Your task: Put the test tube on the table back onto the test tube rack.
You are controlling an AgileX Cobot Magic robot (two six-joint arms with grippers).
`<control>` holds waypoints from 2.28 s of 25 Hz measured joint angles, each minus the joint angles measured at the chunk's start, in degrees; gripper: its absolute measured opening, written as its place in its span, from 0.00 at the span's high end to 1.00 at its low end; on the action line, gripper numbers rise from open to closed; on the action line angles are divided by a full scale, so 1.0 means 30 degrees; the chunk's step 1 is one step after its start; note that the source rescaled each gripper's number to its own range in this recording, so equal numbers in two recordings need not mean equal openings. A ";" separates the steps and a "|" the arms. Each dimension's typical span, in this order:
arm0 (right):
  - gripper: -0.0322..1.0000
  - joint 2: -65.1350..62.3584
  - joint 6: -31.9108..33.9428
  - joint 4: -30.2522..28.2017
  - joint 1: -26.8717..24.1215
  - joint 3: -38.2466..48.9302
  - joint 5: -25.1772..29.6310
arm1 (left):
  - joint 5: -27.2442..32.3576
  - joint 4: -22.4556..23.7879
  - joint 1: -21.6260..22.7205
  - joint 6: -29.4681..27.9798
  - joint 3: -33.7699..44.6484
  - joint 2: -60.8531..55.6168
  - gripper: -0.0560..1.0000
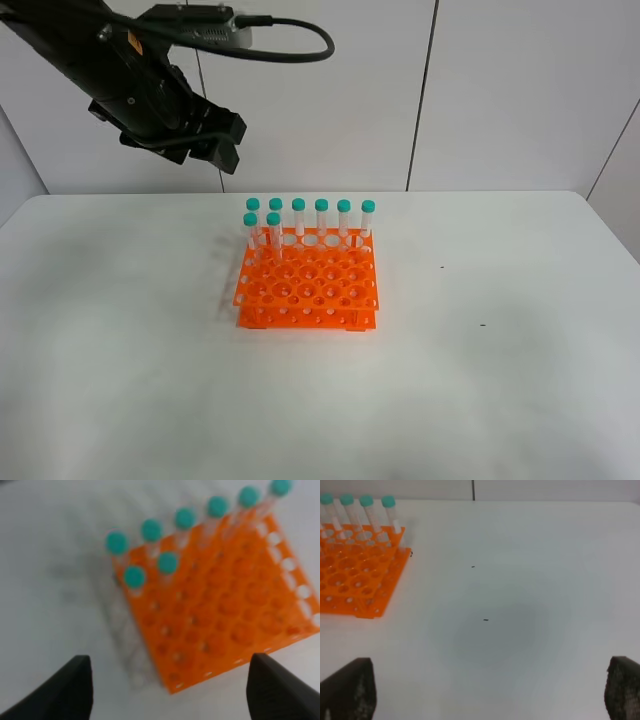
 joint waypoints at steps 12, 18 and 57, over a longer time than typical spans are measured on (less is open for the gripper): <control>0.00 0.0000 0.0000 0.0054 0.0000 0.0000 0.0000 | 0.5610 0.0294 0.6133 0.0987 -0.1486 0.3399 0.07; 0.00 0.0000 0.0000 0.0054 0.0000 0.0000 0.0000 | 0.5859 0.0263 0.8124 0.1046 -0.1269 0.3266 0.08; 0.00 0.0000 0.0000 0.0054 0.0000 0.0000 -0.0018 | 0.3572 -0.1370 0.8214 0.1568 1.9526 -2.6427 0.08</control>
